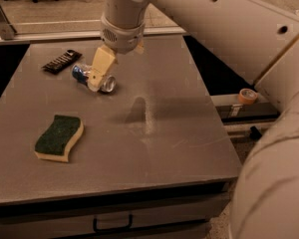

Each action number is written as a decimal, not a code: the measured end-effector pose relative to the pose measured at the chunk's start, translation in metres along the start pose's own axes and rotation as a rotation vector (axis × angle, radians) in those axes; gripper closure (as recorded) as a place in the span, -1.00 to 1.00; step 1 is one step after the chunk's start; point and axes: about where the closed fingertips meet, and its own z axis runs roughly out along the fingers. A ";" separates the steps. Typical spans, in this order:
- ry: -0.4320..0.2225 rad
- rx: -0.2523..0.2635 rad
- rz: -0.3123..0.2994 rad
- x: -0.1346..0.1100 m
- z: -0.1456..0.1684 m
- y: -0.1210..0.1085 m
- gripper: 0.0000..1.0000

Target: Place redbull can upright

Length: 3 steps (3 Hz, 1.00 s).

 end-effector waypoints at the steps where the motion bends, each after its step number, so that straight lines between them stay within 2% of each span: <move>1: -0.042 -0.016 0.063 -0.049 0.027 0.011 -1.00; 2: -0.041 -0.016 0.063 -0.050 0.028 0.012 -1.00; 3: -0.036 -0.002 0.073 -0.062 0.041 0.011 -1.00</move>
Offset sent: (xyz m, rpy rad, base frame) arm 0.0185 0.0439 -0.0107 0.0476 0.0000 -0.0436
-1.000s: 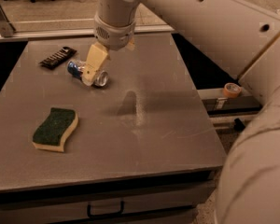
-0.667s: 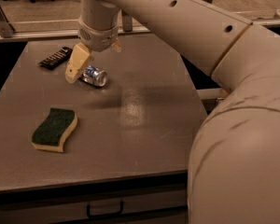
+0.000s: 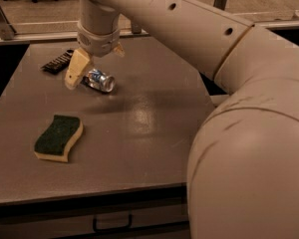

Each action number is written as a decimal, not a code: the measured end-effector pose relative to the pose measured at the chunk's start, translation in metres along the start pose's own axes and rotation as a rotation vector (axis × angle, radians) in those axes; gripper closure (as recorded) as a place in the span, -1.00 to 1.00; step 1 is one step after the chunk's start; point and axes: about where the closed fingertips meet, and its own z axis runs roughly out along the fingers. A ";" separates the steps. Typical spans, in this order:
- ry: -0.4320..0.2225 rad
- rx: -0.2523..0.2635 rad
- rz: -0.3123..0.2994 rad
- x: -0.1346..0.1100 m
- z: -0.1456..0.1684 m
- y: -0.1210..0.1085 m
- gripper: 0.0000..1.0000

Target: Place redbull can upright

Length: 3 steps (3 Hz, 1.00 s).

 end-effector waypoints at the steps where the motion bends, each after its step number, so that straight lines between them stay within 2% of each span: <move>1: 0.002 0.018 0.005 -0.015 0.014 -0.001 -1.00; 2: 0.015 0.033 -0.024 -0.031 0.025 -0.004 -1.00; 3: 0.042 0.021 -0.066 -0.045 0.038 -0.003 -1.00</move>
Offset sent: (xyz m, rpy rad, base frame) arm 0.0437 0.0418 -0.0152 -0.0675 -0.0411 0.0436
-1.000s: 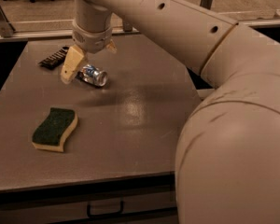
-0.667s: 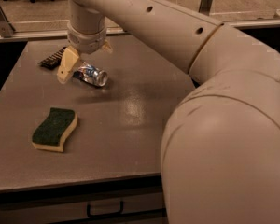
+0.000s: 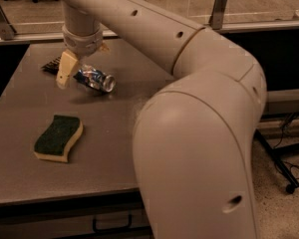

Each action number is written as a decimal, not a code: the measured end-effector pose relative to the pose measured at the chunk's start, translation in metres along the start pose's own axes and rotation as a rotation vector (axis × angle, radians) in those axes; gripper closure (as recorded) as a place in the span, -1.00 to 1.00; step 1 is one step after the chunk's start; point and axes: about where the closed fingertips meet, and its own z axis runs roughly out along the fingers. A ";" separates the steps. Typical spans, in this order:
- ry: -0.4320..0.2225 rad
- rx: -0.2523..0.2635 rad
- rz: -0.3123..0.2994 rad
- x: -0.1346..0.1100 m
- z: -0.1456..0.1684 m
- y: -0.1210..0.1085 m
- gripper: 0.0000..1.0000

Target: Place redbull can upright

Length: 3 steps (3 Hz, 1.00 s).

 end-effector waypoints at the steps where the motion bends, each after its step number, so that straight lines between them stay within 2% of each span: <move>1: 0.032 -0.023 -0.020 -0.005 0.018 0.000 -1.00; 2: 0.057 -0.046 -0.032 -0.006 0.033 -0.002 -0.67; 3: 0.075 -0.073 -0.050 -0.006 0.045 0.001 -0.20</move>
Offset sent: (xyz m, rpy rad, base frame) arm 0.0164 0.0079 -0.0402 -0.0488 0.1022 0.0562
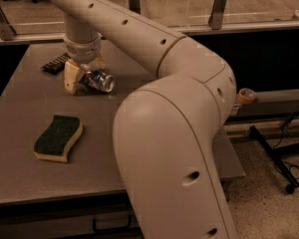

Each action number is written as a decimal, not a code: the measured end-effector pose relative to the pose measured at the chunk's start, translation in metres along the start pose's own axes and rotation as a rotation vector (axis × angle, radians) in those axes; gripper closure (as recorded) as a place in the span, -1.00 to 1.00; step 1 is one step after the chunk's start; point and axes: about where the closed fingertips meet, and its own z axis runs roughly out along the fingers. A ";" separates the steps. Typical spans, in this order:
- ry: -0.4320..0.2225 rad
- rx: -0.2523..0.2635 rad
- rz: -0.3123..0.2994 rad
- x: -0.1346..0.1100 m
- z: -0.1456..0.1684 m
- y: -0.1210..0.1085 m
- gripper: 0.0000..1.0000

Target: Place redbull can upright

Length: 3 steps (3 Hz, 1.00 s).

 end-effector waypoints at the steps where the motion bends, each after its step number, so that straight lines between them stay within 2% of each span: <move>1: 0.000 -0.001 -0.001 -0.001 -0.007 0.000 0.28; 2: 0.000 -0.001 -0.001 -0.003 -0.015 0.000 0.73; 3: -0.008 0.001 -0.002 -0.002 -0.017 -0.001 1.00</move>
Offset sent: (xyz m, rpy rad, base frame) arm 0.0019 -0.0372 0.1037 0.1985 -0.1959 0.0219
